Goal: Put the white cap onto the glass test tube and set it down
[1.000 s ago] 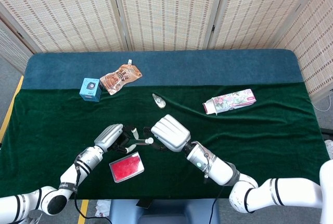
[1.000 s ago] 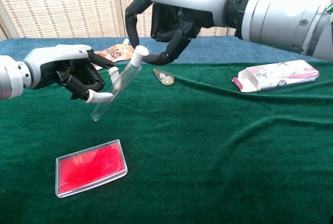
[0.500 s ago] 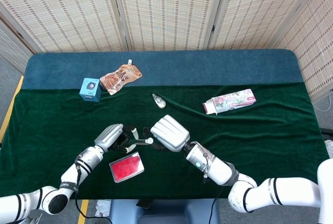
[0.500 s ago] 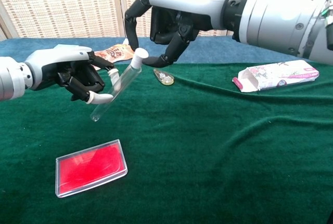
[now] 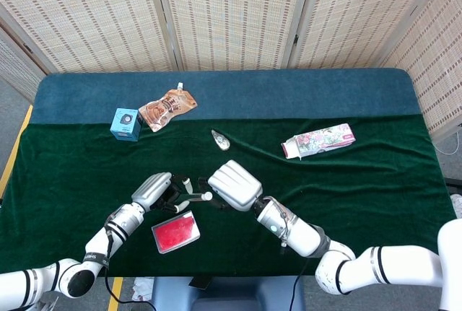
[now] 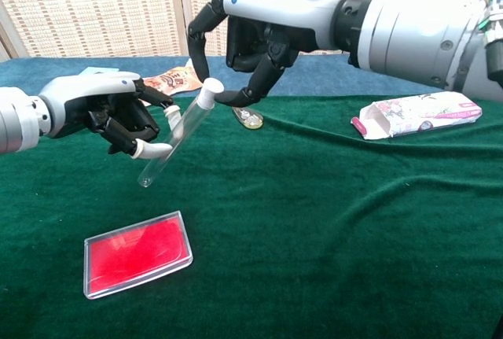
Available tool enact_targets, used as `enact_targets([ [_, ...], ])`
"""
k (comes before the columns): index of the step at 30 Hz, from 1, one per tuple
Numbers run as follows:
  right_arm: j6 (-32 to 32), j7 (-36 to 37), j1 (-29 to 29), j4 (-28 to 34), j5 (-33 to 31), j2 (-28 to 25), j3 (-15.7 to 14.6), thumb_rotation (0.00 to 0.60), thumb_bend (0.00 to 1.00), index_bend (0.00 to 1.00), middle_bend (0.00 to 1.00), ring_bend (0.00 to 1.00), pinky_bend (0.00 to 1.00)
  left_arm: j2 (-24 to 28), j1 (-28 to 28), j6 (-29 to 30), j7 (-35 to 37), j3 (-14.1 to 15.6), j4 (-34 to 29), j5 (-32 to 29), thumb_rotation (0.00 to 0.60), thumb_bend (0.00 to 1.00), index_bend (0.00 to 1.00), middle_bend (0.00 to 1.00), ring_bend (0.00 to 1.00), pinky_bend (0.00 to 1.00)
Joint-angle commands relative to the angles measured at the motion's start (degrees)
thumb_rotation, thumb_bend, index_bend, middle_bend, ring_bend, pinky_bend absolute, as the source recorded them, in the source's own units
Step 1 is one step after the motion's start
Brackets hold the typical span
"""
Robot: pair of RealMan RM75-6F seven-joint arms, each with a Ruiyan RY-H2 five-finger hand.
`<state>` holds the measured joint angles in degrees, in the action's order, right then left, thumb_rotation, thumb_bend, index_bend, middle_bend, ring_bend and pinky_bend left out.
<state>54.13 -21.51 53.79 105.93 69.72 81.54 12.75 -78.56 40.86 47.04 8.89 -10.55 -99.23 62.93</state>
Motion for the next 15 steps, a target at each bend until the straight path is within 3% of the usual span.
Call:
enact_targets([
  [1,-0.1,-0.1,0.1,-0.2,-0.3,0.1,0.0,0.600,0.53,0.70,1.00,1.00,1.00,0.0,0.0,0.0,0.0,0.0,0.0,0.0,0.600,0.64,0.69,0.92,0.82,0.80],
  [15,-0.9,-2.3,1.5,-1.7,-2.0,1.7,-0.3,0.600,0.53,0.70,1.00,1.00,1.00,0.6,0.3,0.2,-1.1,-0.1,-0.7,-0.7,0.600,0.64,0.70,0.92,0.82,0.80],
])
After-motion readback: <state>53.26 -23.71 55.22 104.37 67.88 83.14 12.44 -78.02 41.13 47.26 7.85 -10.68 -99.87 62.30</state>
